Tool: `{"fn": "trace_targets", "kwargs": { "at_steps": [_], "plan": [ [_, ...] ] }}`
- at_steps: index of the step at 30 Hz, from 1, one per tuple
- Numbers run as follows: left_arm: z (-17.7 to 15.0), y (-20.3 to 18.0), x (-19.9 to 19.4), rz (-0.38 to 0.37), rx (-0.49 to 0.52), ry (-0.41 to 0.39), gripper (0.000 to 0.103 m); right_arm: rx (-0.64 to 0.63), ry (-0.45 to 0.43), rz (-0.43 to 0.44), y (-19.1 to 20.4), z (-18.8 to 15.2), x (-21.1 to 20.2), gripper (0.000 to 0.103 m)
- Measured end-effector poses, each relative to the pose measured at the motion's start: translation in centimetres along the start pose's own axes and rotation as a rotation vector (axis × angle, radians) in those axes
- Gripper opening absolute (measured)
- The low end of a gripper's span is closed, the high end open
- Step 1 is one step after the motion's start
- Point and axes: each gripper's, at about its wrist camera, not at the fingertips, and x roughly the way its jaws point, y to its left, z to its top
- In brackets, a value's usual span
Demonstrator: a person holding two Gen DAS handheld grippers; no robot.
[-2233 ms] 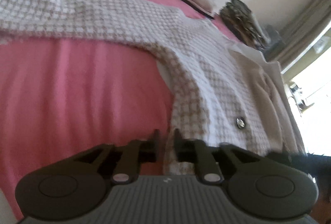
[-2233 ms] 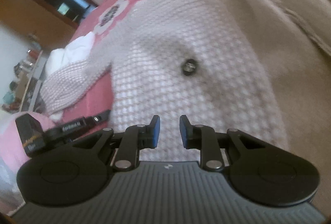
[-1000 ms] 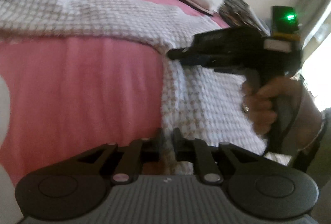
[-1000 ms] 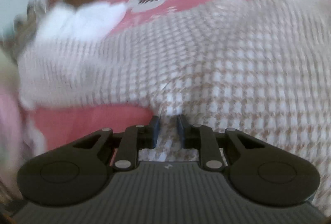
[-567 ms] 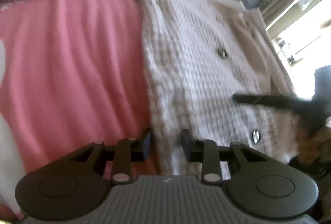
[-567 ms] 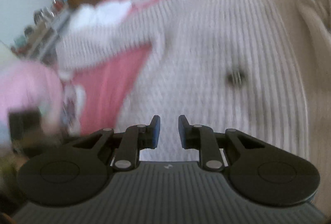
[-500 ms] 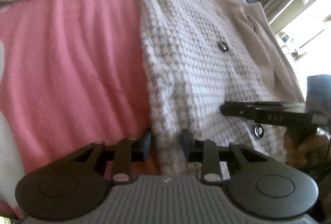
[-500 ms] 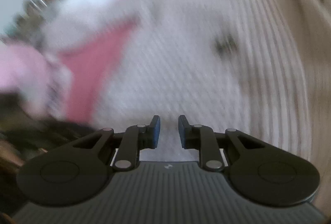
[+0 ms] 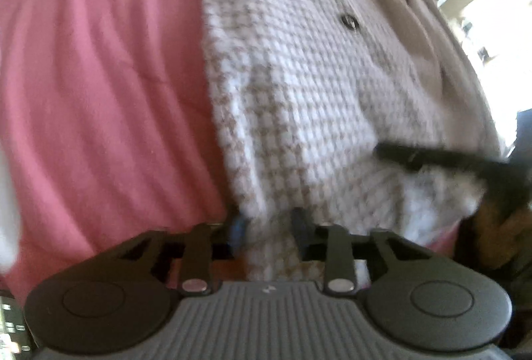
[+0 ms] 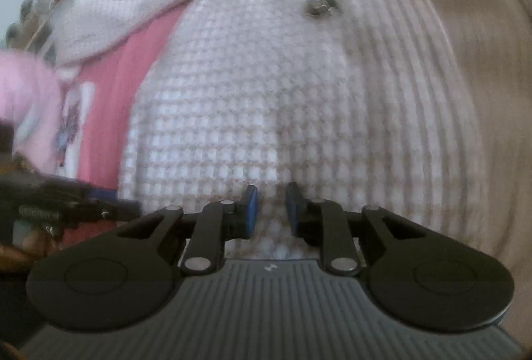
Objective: Fold clothes
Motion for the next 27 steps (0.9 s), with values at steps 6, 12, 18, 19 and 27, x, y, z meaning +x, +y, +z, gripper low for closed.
{"fn": "trace_targets", "kwargs": {
  "at_steps": [6,12,18,19,27],
  "plan": [
    [-1.0,0.9,-1.2,0.026,-0.008,0.037,0.007,-0.068,-0.030,0.010,2.4,0.0,-4.2,0.018],
    [-0.5,1.2,-2.3,0.027,0.020,0.041,0.033,-0.038,0.034,-0.083,1.0,-2.2,-2.8,0.022],
    [1.2,0.3,-4.8,0.116,0.063,-0.072,0.047,0.073,-0.111,-0.037,-0.4,-2.4,-7.6,0.025],
    [1.8,0.0,-4.6,0.114,0.070,-0.087,0.049,0.097,-0.148,-0.028,-0.7,-2.4,-8.7,0.025],
    [6.5,-5.9,-0.6,0.071,0.200,-0.184,0.052,0.368,-0.581,-0.273,-10.3,-3.1,-23.0,0.050]
  ]
}}
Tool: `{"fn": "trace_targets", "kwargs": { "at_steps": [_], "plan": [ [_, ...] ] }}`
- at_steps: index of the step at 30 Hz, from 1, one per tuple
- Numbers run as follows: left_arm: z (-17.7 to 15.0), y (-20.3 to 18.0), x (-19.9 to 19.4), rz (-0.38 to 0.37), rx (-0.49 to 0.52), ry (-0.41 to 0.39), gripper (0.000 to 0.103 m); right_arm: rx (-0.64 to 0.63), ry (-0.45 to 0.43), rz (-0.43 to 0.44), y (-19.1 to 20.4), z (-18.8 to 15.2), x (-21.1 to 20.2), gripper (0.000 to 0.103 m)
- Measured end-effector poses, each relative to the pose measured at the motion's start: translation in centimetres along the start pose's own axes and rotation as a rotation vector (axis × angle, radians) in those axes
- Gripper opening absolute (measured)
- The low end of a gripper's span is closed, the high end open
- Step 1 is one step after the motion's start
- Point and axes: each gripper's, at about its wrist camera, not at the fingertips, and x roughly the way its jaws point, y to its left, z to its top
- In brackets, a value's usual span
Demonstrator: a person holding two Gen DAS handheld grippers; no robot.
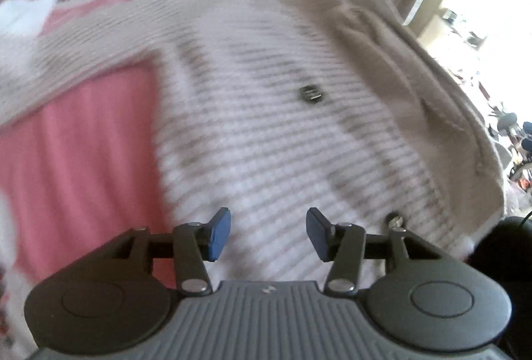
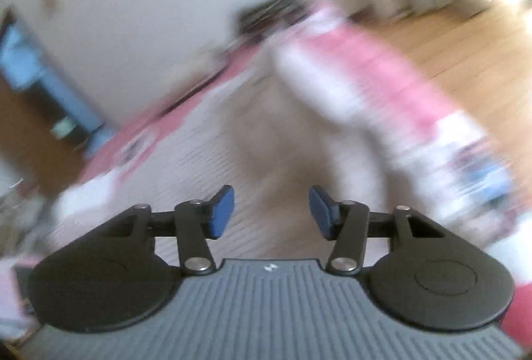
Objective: Fold clothes
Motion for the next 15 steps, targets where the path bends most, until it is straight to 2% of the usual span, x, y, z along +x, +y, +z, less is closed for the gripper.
{"fn": "trace_targets", "kwargs": {
  "at_steps": [2,4,11,13,14,15],
  "plan": [
    [0.8,-1.9,1.5,-0.023,0.036,-0.010,0.052,-0.020,-0.007,-0.110,-2.2,0.8,-0.6,0.051],
    [1.4,-3.9,2.9,-0.043,0.073,-0.008,0.053,-0.059,0.029,-0.165,-3.6,0.8,-0.4,0.051],
    [1.7,-8.5,5.7,-0.085,0.156,-0.010,0.053,-0.384,0.100,-0.275,-1.6,-1.2,4.5,0.048],
    [1.4,-9.0,6.2,-0.098,0.156,-0.005,0.053,-0.446,0.125,-0.314,-1.2,-1.5,6.5,0.034],
    [1.3,-9.3,6.4,-0.103,0.161,-0.001,0.053,-0.445,0.146,-0.300,-1.3,-1.5,6.9,0.014],
    [1.1,-9.5,6.6,-0.108,0.166,0.003,0.053,-0.437,0.155,-0.290,-1.5,-1.3,7.2,0.007]
  ]
}}
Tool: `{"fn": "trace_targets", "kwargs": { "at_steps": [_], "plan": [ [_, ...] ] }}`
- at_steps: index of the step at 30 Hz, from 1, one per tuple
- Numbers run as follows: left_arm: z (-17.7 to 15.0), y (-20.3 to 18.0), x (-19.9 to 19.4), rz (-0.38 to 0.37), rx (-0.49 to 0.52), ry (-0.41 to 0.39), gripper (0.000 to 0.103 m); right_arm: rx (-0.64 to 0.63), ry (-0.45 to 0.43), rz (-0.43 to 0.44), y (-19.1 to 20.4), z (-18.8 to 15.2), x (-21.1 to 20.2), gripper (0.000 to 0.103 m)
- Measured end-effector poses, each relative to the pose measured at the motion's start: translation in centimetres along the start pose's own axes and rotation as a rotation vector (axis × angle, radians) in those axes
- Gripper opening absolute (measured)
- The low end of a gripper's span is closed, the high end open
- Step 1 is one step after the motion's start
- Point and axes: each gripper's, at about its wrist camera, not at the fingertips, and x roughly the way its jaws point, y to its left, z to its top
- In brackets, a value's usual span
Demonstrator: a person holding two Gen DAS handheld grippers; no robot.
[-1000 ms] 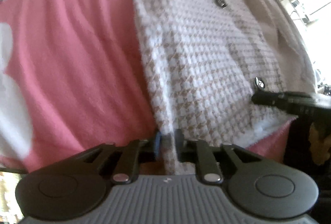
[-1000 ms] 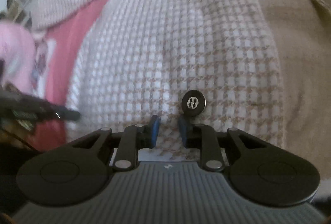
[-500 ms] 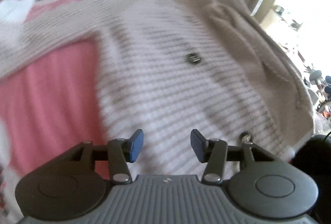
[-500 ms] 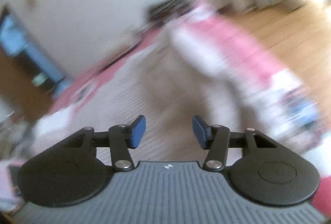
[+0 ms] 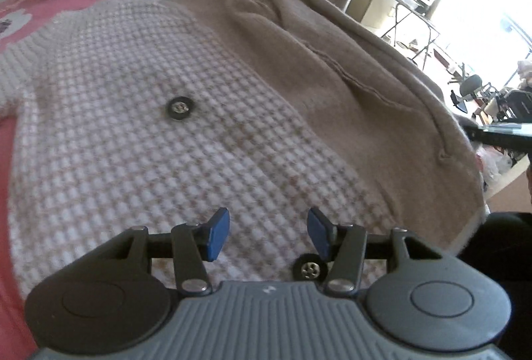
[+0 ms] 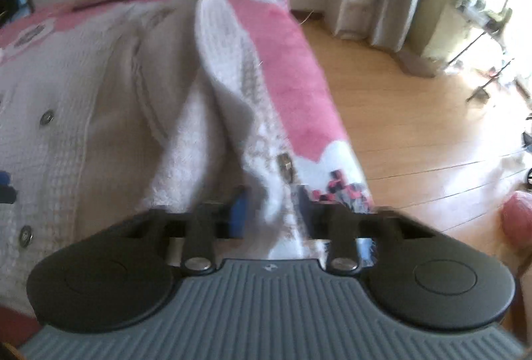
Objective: Fold clothes
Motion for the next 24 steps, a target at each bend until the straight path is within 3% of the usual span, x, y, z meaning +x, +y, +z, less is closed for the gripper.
{"fn": "trace_targets", "kwargs": {
  "at_steps": [4,9,12,18,24],
  "plan": [
    [-0.5,-0.6,0.9,0.006,0.034,0.017,0.053,0.094,-0.074,0.019,-1.7,1.2,-1.8,0.004],
    [-1.3,-0.4,2.0,0.016,0.013,0.042,0.053,0.240,-0.192,0.174,-3.8,3.3,-6.2,0.004],
    [-1.4,-0.2,1.8,0.013,0.007,0.035,0.053,0.238,-0.239,0.281,-3.2,5.0,-8.6,0.004],
    [-1.4,0.3,2.0,0.006,-0.017,0.032,0.053,0.099,-0.280,0.482,1.3,7.4,-12.1,0.004],
    [-1.5,3.0,0.8,-0.041,-0.140,0.013,0.053,-0.152,-0.174,0.580,8.0,6.7,-12.7,0.004]
  ]
}}
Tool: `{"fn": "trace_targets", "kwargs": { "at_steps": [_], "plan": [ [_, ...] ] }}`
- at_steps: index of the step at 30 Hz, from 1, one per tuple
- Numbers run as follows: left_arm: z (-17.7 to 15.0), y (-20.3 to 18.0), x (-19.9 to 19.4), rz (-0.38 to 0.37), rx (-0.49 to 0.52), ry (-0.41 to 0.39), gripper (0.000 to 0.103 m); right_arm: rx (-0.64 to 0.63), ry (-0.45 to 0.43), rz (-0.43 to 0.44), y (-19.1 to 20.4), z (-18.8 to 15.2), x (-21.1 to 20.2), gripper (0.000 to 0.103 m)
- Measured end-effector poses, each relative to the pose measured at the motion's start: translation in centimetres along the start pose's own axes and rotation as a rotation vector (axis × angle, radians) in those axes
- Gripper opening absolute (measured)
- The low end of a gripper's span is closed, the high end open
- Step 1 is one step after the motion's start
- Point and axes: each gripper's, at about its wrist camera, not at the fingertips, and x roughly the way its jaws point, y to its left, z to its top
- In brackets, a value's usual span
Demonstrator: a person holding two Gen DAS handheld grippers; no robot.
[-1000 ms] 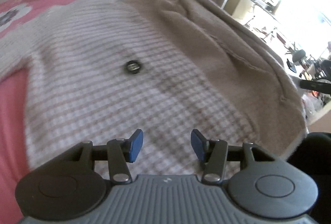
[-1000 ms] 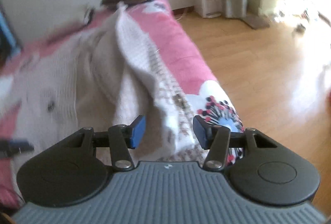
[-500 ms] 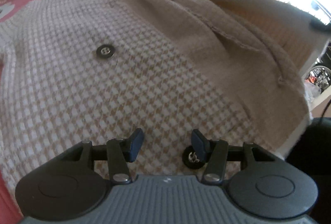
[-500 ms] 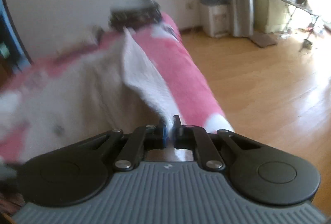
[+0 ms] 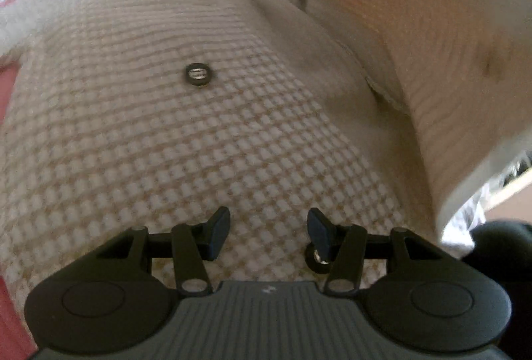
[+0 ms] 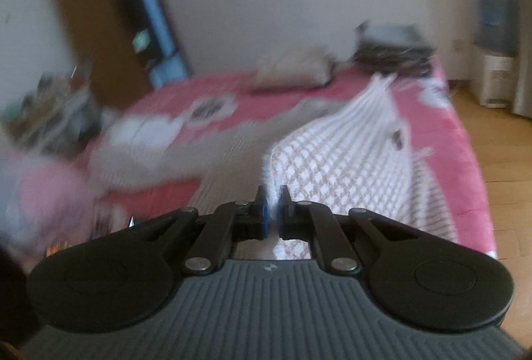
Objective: Fold clothes
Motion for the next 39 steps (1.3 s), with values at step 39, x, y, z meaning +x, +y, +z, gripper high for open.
{"fn": "trace_targets", "kwargs": {
  "at_steps": [39],
  "plan": [
    [0.3,4.9,-1.5,-0.090,-0.198,0.039,0.043,-0.460,0.448,-0.052,3.3,-8.8,3.2,0.040]
  ]
}}
